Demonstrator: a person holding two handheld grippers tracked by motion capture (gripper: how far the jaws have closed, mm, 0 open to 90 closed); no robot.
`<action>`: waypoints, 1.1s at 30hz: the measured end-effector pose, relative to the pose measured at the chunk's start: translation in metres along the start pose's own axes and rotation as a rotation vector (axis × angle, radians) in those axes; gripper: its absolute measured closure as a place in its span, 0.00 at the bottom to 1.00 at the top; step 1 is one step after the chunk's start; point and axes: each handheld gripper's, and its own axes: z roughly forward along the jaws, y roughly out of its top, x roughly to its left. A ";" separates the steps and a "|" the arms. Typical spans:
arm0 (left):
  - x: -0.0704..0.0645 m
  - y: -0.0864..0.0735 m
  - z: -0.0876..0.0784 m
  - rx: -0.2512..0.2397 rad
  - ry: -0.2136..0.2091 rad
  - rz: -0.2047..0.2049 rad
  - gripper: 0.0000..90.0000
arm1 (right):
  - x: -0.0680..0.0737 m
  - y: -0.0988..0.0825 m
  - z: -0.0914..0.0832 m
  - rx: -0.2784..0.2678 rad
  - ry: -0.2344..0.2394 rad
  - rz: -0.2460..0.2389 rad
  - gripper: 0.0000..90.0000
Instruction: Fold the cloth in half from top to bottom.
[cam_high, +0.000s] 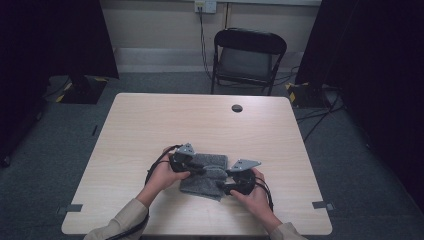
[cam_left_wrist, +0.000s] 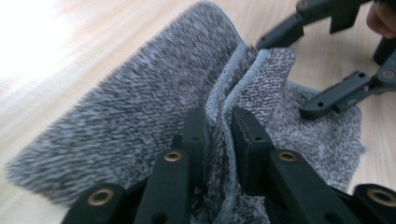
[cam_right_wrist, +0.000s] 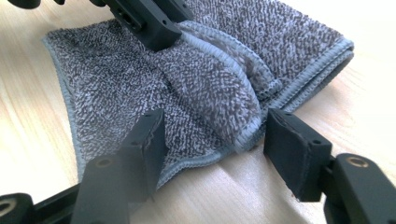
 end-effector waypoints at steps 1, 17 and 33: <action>-0.001 0.001 -0.001 -0.001 -0.008 -0.003 0.90 | 0.000 0.000 0.000 0.001 -0.004 -0.005 0.43; -0.018 0.008 -0.037 -0.058 -0.042 0.020 0.94 | 0.005 0.001 0.002 0.012 -0.036 -0.046 0.43; -0.042 -0.021 -0.028 0.032 -0.095 0.042 0.93 | 0.006 0.001 0.002 0.012 -0.043 -0.042 0.42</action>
